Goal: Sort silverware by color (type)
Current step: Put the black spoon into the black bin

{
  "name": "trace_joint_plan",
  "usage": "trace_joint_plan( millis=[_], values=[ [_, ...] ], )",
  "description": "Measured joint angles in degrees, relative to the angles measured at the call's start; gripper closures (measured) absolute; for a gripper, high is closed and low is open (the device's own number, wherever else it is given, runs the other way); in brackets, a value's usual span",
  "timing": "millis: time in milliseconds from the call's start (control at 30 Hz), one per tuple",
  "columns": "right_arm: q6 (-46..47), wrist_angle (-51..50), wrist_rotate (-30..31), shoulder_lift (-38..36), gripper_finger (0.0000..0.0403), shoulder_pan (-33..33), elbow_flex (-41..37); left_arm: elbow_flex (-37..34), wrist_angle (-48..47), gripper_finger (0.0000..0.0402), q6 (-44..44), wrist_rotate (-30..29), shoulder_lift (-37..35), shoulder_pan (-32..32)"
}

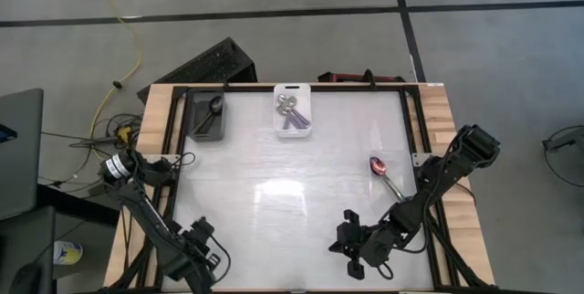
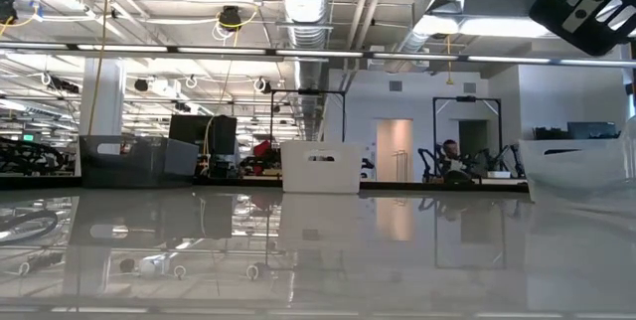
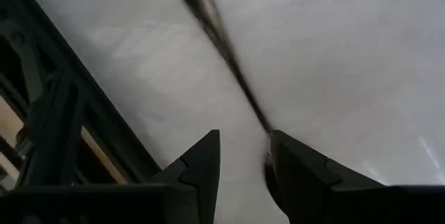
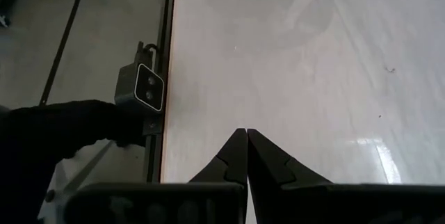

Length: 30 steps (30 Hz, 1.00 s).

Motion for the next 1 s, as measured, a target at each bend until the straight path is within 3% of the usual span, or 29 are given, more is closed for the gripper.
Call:
trace_joint_plan(
  millis=[200,367,800,1000],
  values=[
    [-0.89,-0.10,-2.38,0.00,0.0376,0.22,0.00,-15.64,22.46,0.0288,-3.82,0.18,-7.78,0.00],
    [-0.90,-0.13,-2.49,0.00,0.0376,0.81,0.00,-22.42,28.01,0.0288,-8.00,-0.80,-11.37,-0.12],
    [-1.32,-0.13,-2.49,-0.02,0.0376,0.59,0.00,-23.23,30.73,0.0290,-6.36,-1.65,-10.55,-0.17],
    [-1.32,-0.15,-2.47,-0.04,0.0376,0.71,0.00,-22.99,31.40,0.0353,-3.42,-2.03,-9.05,-0.08]
  ],
)
